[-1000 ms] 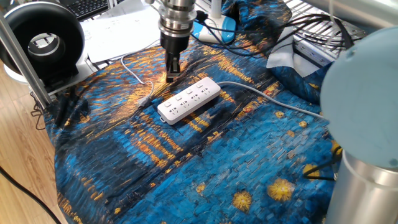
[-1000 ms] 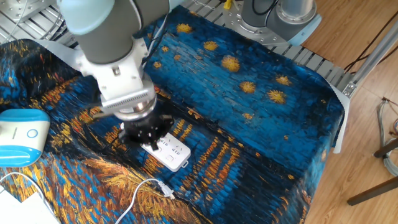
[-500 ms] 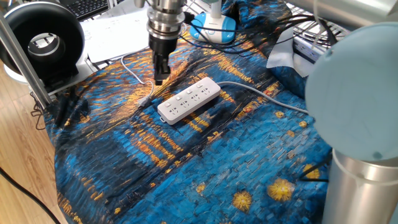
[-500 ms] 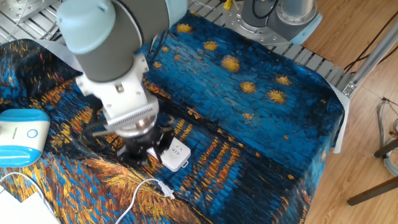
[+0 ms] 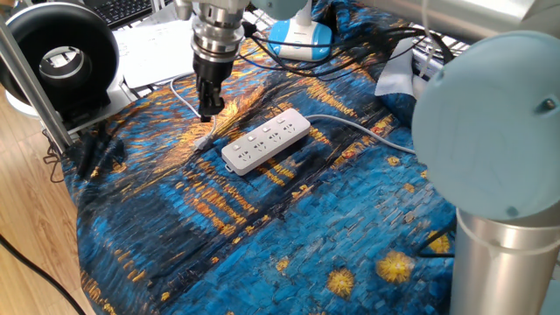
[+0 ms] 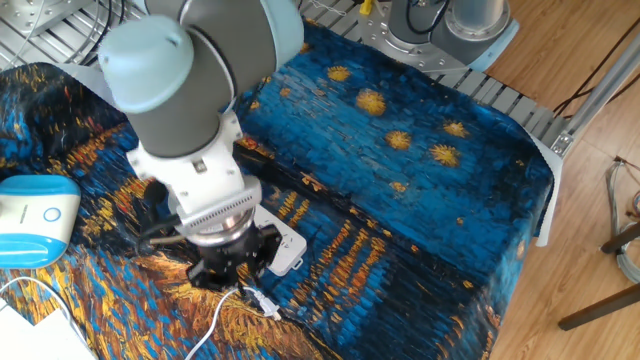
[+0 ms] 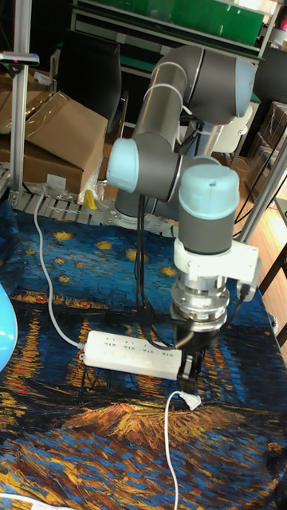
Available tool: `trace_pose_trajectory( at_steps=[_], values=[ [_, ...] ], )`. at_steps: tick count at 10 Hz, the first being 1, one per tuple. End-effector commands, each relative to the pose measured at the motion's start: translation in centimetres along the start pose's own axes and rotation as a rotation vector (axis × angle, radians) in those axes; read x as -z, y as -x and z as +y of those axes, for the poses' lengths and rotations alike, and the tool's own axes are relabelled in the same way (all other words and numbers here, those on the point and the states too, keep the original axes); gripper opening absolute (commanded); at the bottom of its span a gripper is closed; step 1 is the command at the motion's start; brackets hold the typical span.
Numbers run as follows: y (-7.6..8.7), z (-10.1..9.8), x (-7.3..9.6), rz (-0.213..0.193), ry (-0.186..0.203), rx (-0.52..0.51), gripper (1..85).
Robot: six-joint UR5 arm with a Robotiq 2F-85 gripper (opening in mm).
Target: Plug in the power cord of the desk lamp, turn on the socket, and light up the desk lamp
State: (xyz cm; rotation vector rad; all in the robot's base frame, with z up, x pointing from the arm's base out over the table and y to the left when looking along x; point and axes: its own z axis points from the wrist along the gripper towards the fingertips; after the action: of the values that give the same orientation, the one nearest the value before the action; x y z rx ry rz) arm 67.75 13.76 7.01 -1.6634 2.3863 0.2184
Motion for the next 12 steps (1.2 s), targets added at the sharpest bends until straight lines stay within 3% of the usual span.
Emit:
trace_pose_trajectory(
  at_steps=[1,3,4,5,7,9,10,11,12],
  values=[
    [1.0,-1.1,-0.9,-0.020,-0.025,0.026,26.3],
    [0.4,-0.1,-0.6,0.005,0.010,0.035,25.0],
    [1.0,1.2,-0.6,-0.021,0.063,0.031,27.0],
    [1.3,1.8,-0.5,-0.034,0.083,0.045,27.7],
    [1.5,3.9,-0.2,-0.049,0.164,0.144,27.0],
    [0.4,1.2,-0.5,-0.030,0.115,0.212,26.3],
    [0.5,0.1,-1.0,-0.043,0.084,0.258,25.0],
    [1.4,-0.3,-1.5,-0.101,0.076,0.278,23.3],
    [1.7,-0.4,-1.6,-0.132,0.084,0.299,23.3]
  ],
)
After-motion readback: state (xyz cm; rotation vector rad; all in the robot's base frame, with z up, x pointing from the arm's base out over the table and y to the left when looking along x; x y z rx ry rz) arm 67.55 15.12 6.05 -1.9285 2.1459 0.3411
